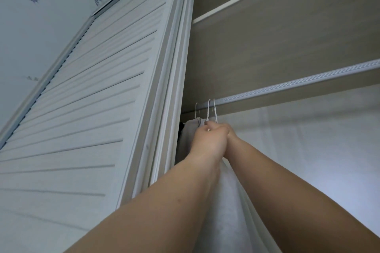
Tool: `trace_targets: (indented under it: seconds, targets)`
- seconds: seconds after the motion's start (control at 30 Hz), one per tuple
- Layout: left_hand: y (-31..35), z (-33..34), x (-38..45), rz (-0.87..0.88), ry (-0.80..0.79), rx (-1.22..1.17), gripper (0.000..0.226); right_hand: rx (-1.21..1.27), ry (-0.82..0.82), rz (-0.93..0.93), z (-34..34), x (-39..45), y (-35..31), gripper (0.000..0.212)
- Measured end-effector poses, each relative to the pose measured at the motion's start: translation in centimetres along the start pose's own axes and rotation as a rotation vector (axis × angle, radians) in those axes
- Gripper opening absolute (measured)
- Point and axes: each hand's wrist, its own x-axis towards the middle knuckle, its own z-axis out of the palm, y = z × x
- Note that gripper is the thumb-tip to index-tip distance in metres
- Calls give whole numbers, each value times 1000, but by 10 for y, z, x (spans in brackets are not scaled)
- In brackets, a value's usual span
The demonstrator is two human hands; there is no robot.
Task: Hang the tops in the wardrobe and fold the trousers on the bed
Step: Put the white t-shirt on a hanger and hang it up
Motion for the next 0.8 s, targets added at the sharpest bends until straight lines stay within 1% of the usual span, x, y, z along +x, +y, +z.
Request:
trace_targets:
  seconds: [0.07, 0.13, 0.17, 0.23, 0.3, 0.37, 0.47, 0.57, 0.67, 0.8]
  targets:
    - [-6, -2, 13, 25, 14, 8, 36, -49, -30, -5, -5, -6, -1, 37]
    - [-8, -6, 19, 51, 21, -37, 38, -1, -72, -1, -18, -16, -3, 35]
    - [-5, -7, 16, 49, 17, -44, 41, -17, -82, -18, -28, -23, -4, 35]
    - [-3, -9, 13, 70, 35, -14, 44, -102, -105, -66, -47, -35, -2, 36]
    - [-5, -9, 10, 121, 47, 23, 43, -217, -73, -114, -69, -50, 3, 37]
    - [-7, -6, 1, 134, -16, 79, 46, -328, -30, -165, -90, -68, 1, 34]
    - [-19, -2, -21, 107, -95, 166, 49, -469, -34, -195, -120, -104, -7, 33]
    - [-39, -8, -55, 46, -126, 232, 46, -551, -79, -188, -148, -144, -14, 31]
    - [-56, -11, -91, -19, -128, 225, 41, -572, -125, -131, -169, -184, -7, 30]
    - [-67, -9, -138, -73, -119, 210, 36, -537, -179, -49, -178, -227, 14, 34]
